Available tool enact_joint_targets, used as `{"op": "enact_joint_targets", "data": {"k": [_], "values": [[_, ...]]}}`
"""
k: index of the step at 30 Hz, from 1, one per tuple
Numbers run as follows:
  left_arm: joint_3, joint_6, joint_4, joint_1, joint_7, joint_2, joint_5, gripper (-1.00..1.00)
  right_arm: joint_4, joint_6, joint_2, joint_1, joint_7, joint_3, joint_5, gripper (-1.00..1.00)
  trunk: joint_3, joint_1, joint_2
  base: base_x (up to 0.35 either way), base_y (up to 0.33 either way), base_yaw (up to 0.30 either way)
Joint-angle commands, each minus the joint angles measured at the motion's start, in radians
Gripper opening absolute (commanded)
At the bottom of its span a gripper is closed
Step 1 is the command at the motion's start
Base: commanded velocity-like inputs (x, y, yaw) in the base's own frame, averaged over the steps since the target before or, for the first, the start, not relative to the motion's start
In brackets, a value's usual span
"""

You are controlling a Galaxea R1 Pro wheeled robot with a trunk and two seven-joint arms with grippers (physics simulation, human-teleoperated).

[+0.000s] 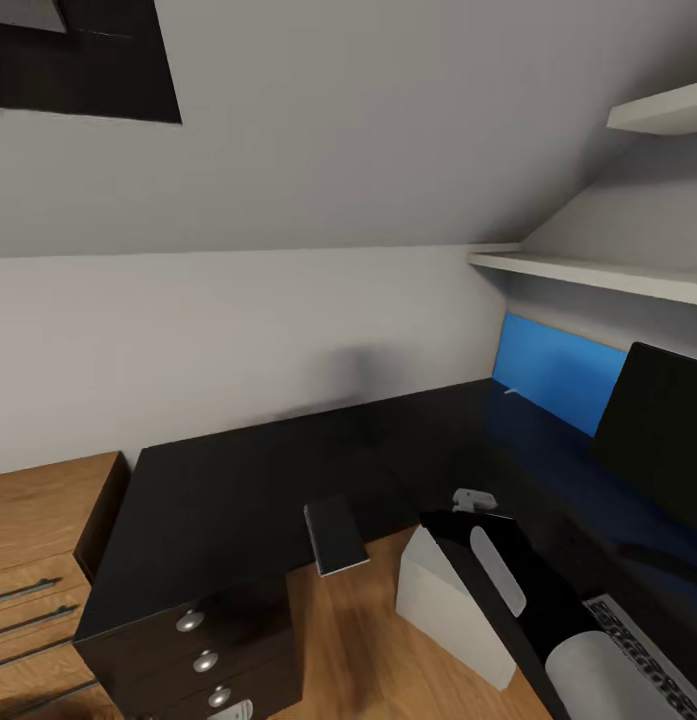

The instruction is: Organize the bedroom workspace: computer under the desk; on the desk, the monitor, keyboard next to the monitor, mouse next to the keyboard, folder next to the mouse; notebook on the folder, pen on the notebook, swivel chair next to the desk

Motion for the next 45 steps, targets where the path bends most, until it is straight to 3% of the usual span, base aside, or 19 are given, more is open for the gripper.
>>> {"op": "enact_joint_targets", "data": {"k": [1,3,5,8,11,16,29,36,39,45], "values": [[-0.007,-0.007,0.0,-0.001,0.006,0.002,0.01,1.0,-0.002,0.002,0.009,0.0,-0.037,0.004,-0.01,1.0,-0.001,0.0,-0.001,0.0,0.0,0.254],[-0.007,-0.007,0.0,-0.002,0.006,0.001,0.011,1.0,-0.003,-0.009,0.054,0.001,-0.168,0.012,-0.011,1.0,-0.001,0.0,-0.001,0.0,0.0,0.118],[-0.007,-0.007,0.0,-0.002,0.006,0.001,0.011,1.0,-0.003,-0.015,0.062,0.001,-0.187,0.034,-0.012,1.0,-0.001,0.0,-0.001,0.0,0.0,0.038],[-0.007,-0.007,0.0,-0.002,0.006,0.001,0.011,1.0,-0.005,-0.033,0.068,0.002,-0.208,0.131,-0.011,1.0,-0.001,0.0,-0.001,0.0,0.0,0.012],[-0.007,-0.007,0.0,-0.001,0.006,0.001,0.011,1.0,-0.005,-0.051,0.07,0.002,-0.212,0.193,-0.013,1.0,-0.001,0.0,-0.001,0.0,0.0,0.003],[-0.008,-0.009,0.0,-0.001,0.007,0.001,0.008,1.0,-0.018,-0.104,0.073,0.002,-0.214,0.219,-0.021,1.0,-0.001,0.0,-0.001,-0.112,0.06,-0.008],[-0.007,-0.009,0.003,-0.002,0.008,0.002,0.009,1.0,-0.049,-0.126,0.076,0.009,-0.213,0.222,-0.023,1.0,-0.001,0.0,-0.001,-0.283,0.207,-0.011],[-0.003,-0.007,0.004,-0.002,0.008,0.003,0.011,1.0,-0.051,-0.17,0.078,0.018,-0.215,0.226,-0.018,1.0,-0.001,0.0,-0.001,-0.258,0.151,0.195],[-0.001,-0.008,0.005,-0.002,0.009,0.004,0.011,1.0,-0.052,-0.178,0.08,0.019,-0.217,0.237,-0.015,1.0,-0.001,0.0,-0.001,-0.069,0.029,0.267],[-0.001,-0.008,0.005,-0.001,0.007,0.003,0.009,1.0,-0.054,-0.208,0.08,0.023,-0.238,0.301,-0.013,1.0,0.014,-0.019,0.034,-0.016,0.007,0.261]]}}
